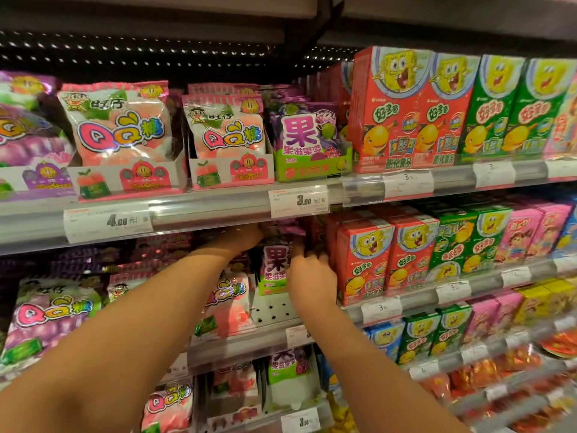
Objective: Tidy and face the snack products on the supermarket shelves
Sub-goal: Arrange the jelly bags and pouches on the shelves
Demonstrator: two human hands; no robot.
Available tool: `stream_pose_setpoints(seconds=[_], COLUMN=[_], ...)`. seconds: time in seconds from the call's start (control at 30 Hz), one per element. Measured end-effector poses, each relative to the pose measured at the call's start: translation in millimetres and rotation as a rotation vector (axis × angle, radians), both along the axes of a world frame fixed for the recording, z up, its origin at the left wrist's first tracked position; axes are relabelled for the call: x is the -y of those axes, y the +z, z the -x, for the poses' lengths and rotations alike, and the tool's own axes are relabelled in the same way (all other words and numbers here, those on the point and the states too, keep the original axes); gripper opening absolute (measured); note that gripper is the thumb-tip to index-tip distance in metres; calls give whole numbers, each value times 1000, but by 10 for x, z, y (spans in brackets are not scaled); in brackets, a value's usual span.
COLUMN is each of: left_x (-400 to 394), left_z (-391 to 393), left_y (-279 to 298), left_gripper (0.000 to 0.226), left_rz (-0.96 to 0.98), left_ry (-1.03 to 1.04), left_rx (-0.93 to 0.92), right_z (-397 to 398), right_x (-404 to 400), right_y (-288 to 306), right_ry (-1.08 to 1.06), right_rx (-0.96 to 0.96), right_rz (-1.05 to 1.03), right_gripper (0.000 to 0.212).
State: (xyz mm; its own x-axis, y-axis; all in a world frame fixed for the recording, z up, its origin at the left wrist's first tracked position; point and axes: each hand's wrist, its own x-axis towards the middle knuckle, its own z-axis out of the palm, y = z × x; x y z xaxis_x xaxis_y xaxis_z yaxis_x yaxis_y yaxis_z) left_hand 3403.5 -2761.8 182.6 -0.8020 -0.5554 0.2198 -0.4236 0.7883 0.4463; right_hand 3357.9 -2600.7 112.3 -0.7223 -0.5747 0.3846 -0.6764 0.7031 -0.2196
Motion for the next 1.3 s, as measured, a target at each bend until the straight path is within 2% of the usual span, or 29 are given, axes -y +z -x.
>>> stream_pose_setpoints(seconds=[0.07, 0.17, 0.2, 0.27, 0.33, 0.4, 0.47, 0.53, 0.63, 0.8, 0.93, 1.03, 1.1, 1.2, 1.3], left_x=[24, 49, 27, -36, -131, -319, -486, -553, -524, -491, -513, -509, -491, -509, -508], left_z=[-18, -27, -54, -108, -149, -208, -285, -365, -408, -362, -323, -306, -310, -309, -262], left_y=[-39, -82, -69, -41, -21, -55, -207, -412, -600, -594, -590, -564, -535, -538, -476], left_gripper=[48, 25, 17, 22, 33, 33, 31, 39, 53, 47, 58, 73, 78, 67, 50], left_rz=[-56, -61, -107, -140, 9, 336, 590, 678, 660, 578, 537, 531, 527, 552, 576], left_ry=[67, 93, 64, -21, 45, 90, -27, -97, -67, -3, 22, -5, -24, -29, -14], left_rx=[-96, -60, -81, -159, -214, -114, 0, 47, 88, 222, 191, 168, 179, 214, 163], right_z=[20, 31, 26, 1, -24, -53, -79, -97, -90, -60, -45, -22, -27, -25, -11], right_x=[-11, 3, 12, 24, 36, 31, 19, 4, -22, -42, -51, -42, -29, -18, -9], right_y=[27, 77, 93, 113, 122, 117, 89, 41, -22, -22, -11, 39, 51, 38, 44], right_ry=[13, 29, 32, 39, 44, 38, 25, 17, 23, 42, 34, 31, 12, -2, -5], right_rx=[-2, 15, 25, 51, 70, 77, 44, -14, -66, -91, -62, 22, 34, -14, -29], right_rz=[-22, -68, -74, -70, -54, -31, 1, 11, -7, 0, 29, 119, 162, 122, 94], right_gripper=[43, 41, 42, 50, 66, 78, 79, 69, 57, 52, 32, 40, 37, 25, 19])
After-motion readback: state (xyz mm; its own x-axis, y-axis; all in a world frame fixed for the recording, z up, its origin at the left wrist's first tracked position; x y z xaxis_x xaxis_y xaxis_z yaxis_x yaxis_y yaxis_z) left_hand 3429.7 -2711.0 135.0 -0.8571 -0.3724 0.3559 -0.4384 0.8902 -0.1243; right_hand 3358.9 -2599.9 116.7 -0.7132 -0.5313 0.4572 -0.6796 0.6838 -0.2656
